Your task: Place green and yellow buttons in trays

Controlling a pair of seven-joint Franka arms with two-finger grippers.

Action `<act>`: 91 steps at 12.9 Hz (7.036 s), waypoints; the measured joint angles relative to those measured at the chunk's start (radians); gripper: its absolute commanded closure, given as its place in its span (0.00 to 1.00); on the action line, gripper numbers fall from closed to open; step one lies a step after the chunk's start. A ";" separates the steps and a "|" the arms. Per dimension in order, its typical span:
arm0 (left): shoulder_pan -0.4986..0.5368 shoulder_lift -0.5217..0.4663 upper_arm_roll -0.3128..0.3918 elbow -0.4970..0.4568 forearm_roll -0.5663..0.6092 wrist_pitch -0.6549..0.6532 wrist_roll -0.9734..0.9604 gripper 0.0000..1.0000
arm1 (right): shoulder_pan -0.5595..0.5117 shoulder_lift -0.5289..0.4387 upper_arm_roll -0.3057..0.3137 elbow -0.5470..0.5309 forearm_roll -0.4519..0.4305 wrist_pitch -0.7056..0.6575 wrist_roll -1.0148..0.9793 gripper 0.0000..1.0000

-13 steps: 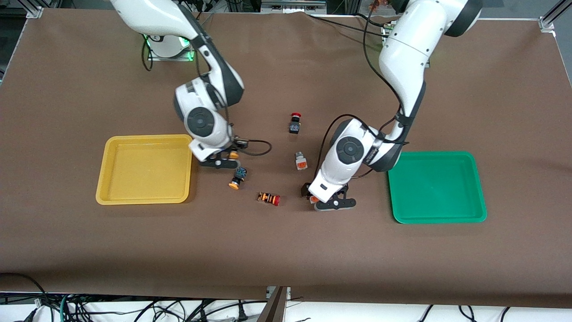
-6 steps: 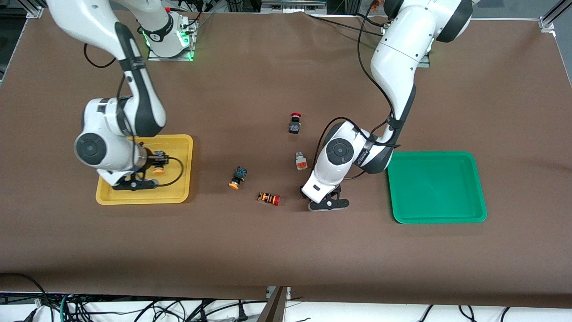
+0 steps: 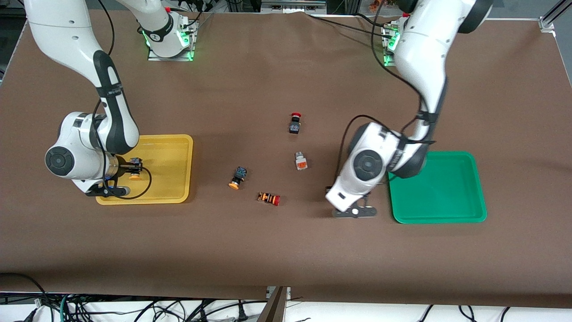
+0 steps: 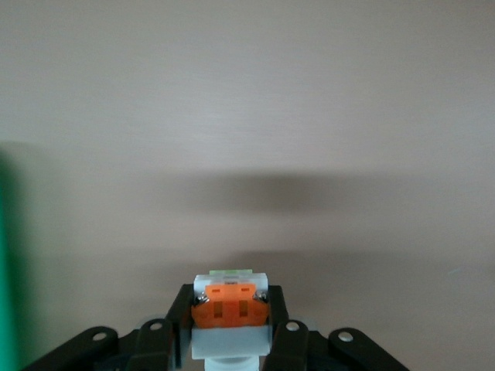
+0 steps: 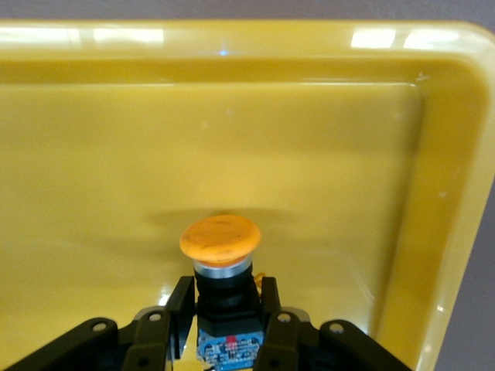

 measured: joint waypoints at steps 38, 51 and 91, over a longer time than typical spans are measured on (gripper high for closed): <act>0.045 -0.100 -0.174 -0.218 -0.036 0.182 -0.273 0.00 | 0.536 0.145 0.031 0.145 0.204 0.204 0.815 0.89; -0.116 0.004 -0.177 -0.222 -0.107 0.278 -0.460 0.09 | 0.531 0.036 -0.242 0.179 0.212 -0.155 0.344 0.98; 0.521 -0.200 -0.117 -0.290 0.152 0.055 0.739 0.00 | 0.058 -0.147 0.053 0.331 -0.016 -0.451 0.078 0.00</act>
